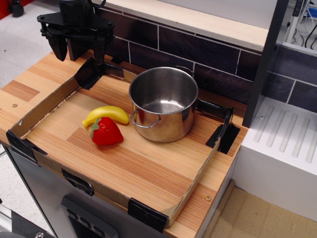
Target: Topple metal pot
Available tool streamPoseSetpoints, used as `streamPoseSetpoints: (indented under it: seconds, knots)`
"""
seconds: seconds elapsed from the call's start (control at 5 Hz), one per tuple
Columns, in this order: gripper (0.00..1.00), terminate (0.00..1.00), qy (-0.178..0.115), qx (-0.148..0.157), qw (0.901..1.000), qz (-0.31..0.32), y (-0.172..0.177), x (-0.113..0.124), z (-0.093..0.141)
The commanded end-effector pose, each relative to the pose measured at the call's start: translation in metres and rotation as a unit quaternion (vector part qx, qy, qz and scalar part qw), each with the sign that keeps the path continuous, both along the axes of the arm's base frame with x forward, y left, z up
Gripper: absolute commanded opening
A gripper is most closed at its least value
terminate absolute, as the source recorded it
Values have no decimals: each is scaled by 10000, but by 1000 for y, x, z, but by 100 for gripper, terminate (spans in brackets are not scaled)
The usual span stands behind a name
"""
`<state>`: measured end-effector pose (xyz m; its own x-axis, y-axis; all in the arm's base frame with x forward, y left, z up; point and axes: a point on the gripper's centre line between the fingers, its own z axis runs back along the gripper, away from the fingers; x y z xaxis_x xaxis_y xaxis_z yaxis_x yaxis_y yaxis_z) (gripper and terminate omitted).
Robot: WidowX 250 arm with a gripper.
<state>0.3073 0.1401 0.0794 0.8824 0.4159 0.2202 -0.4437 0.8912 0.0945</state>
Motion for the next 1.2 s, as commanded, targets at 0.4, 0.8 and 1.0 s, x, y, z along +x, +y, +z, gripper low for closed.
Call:
streamPoseSetpoints:
  seconds: [0.4, 0.8, 1.0]
  knots:
    - [100, 0, 161, -537, 9982, -205, -40, -3, 37]
    - [100, 0, 337, -982, 9909, -851, -102, -10, 63]
    - [100, 0, 490, -936, 9862, -1273, -136, -10, 50]
